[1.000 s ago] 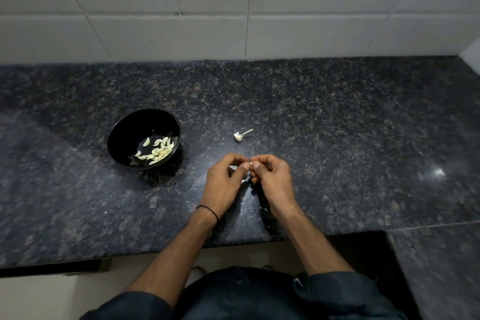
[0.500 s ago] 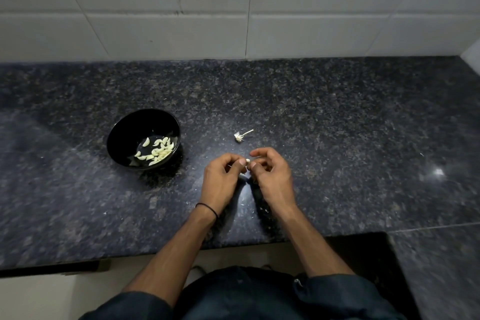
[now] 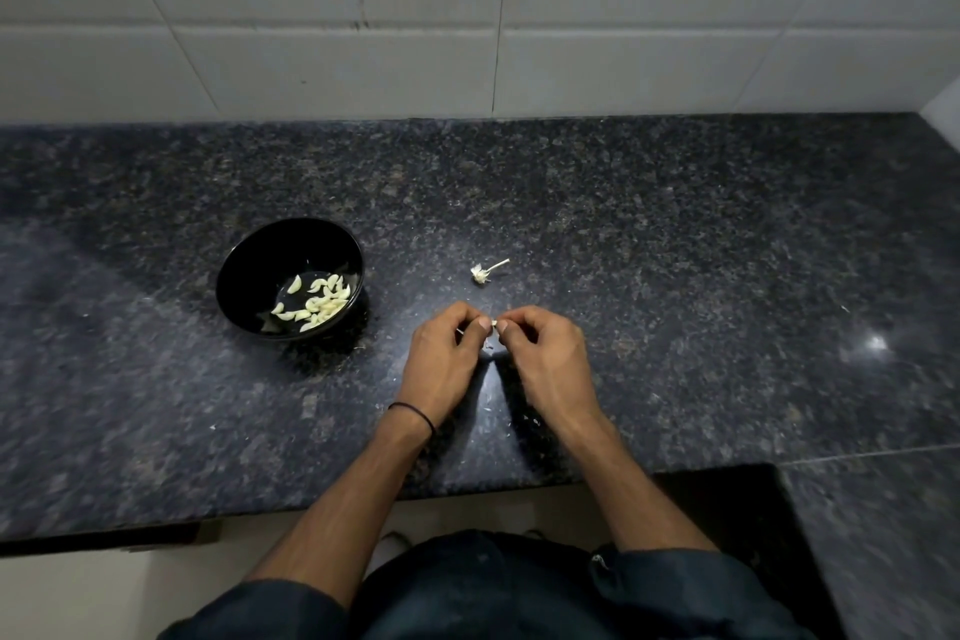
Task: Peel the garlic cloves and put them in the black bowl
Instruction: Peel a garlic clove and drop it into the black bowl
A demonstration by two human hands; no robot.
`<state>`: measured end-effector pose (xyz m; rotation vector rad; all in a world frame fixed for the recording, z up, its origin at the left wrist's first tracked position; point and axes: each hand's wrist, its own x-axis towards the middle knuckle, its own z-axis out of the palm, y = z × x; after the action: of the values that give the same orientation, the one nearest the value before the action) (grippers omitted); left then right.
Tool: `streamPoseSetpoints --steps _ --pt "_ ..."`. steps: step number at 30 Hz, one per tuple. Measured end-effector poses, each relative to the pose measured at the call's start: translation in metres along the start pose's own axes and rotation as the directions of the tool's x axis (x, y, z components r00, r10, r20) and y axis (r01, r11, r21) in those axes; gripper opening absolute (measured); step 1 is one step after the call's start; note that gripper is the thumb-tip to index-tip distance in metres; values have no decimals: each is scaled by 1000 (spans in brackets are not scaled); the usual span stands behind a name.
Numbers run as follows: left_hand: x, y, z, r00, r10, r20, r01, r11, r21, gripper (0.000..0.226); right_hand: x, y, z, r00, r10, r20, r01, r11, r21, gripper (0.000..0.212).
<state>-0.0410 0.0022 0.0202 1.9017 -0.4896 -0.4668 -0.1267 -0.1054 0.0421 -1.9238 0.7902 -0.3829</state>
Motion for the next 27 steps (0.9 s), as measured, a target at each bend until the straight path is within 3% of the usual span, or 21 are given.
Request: streamPoseSetpoints --steps 6,14,21,24,27 --pt "1 -2 0 1000 -1 -30 -1 999 -52 5 0 -6 4 983 181 10 -180 967 178 11" --pt "-3 5 -1 992 55 -114 -57 998 -13 9 3 -11 14 925 357 132 -373 779 504 13" --pt "-5 7 1 990 41 -135 -45 998 -31 12 2 -9 13 942 327 79 -331 861 387 12" --pt "-6 8 2 990 33 -137 -38 999 -33 13 1 -9 11 971 239 23 -238 945 226 10" --pt "-3 5 3 993 -75 -91 59 985 -159 17 1 -9 8 986 169 -7 -167 979 114 10"
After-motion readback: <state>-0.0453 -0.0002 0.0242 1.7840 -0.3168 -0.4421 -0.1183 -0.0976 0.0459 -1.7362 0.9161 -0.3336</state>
